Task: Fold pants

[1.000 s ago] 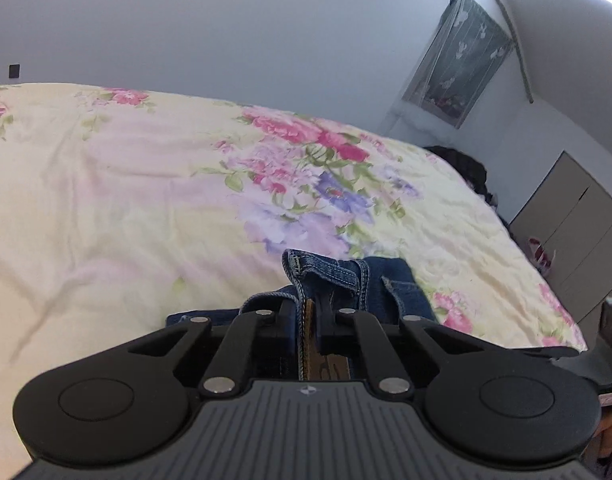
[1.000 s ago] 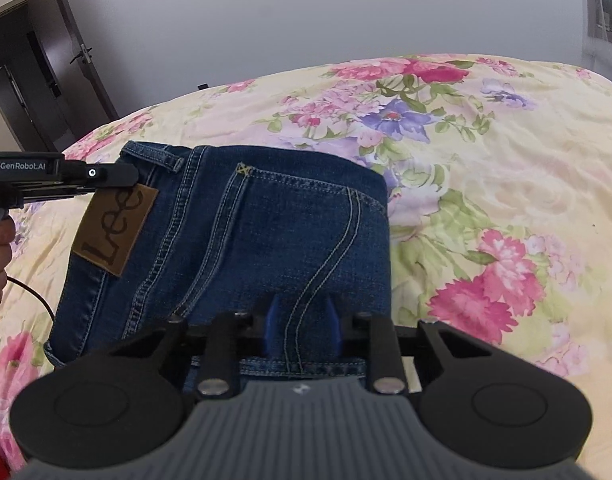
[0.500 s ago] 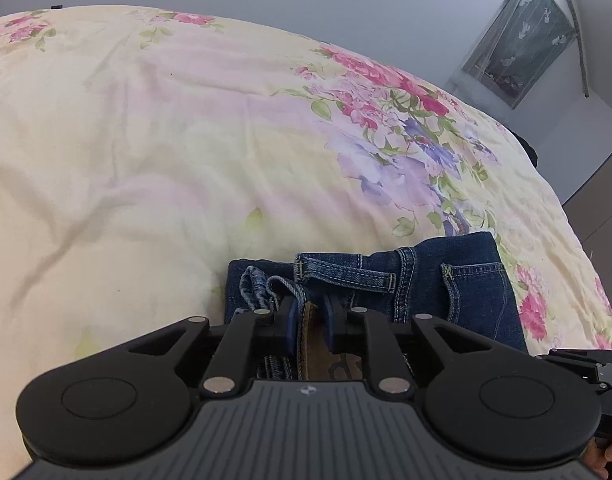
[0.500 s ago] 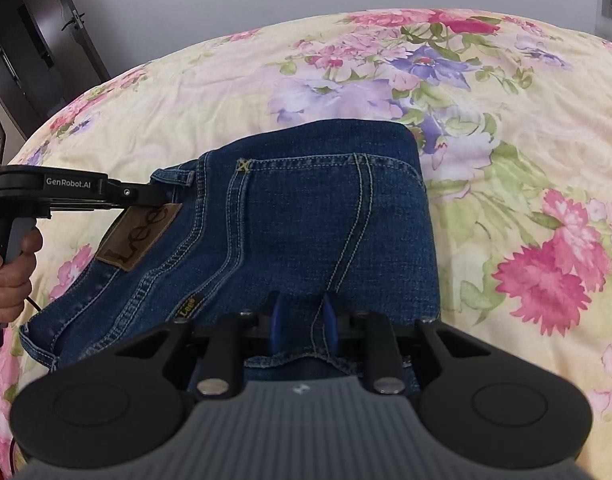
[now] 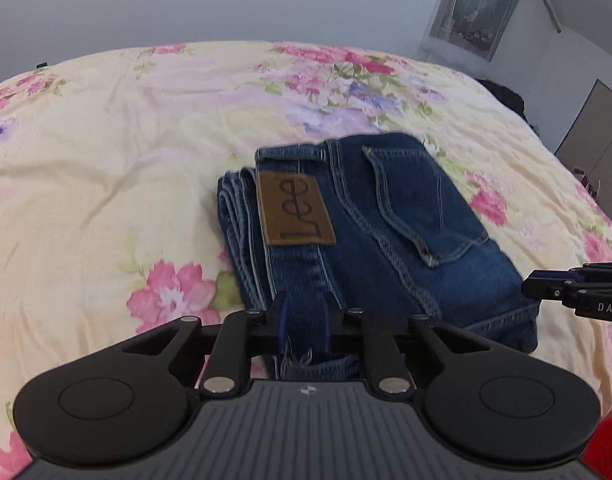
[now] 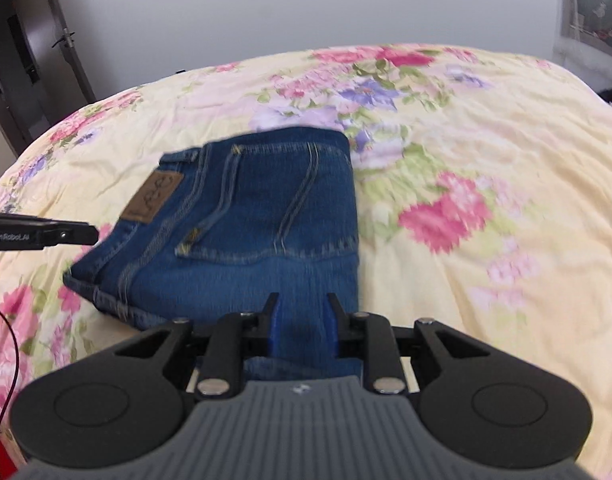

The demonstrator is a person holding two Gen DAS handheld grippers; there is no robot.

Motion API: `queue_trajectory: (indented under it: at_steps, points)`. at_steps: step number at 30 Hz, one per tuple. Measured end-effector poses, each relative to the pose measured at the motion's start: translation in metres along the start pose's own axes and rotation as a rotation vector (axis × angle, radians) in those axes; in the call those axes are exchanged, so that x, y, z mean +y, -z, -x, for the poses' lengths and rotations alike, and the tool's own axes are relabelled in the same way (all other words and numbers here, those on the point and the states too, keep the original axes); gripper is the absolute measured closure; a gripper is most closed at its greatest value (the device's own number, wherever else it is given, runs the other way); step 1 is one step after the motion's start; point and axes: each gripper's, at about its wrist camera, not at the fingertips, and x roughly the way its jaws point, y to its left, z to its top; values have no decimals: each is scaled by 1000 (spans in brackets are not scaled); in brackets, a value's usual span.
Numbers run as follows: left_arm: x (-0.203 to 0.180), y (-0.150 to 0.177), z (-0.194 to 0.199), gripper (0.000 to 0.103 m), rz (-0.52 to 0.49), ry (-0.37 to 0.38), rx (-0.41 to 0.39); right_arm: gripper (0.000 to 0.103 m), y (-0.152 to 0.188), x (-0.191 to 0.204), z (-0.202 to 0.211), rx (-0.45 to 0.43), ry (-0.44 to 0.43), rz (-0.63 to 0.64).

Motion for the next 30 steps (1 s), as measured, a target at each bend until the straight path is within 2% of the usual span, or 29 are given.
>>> queue_trajectory:
  at_steps: [4,7,11,14,16,18,21,22,23,24,26,28,30]
  points:
    - [7,18,-11,91,19,-51,17,87,24,-4,-11,3,6,-83]
    - [11,27,-22,91,71,-58,28,89,36,-5,-24,8,20,-118]
    - [9,33,-32,91,63,-84,21,90,47,-3,-40,-9,36,-116]
    - [17,37,-32,90,116,-57,-2,90,47,-1,-44,-12,41,-105]
    - [22,39,-29,84,149,-44,-13,90,46,-6,-42,-19,24,-123]
    - [25,38,-23,78,170,-44,-21,90,47,-8,-37,-42,14,-140]
    - [26,34,-9,76,197,-19,-60,88,49,-5,-21,-94,9,-157]
    - [27,33,-3,73,205,-1,-85,86,49,-6,-15,-112,5,-169]
    - [28,31,2,63,213,18,-104,81,48,-7,-10,-134,-4,-183]
    - [29,29,5,58,229,41,-126,72,47,-7,-4,-159,-12,-196]
    - [33,25,9,33,280,93,-160,65,43,-11,5,-202,-30,-230]
    - [39,20,4,25,298,134,-171,59,36,-19,7,-220,-63,-279]
    - [45,12,-8,24,293,118,-155,52,28,-28,3,-217,-96,-328]
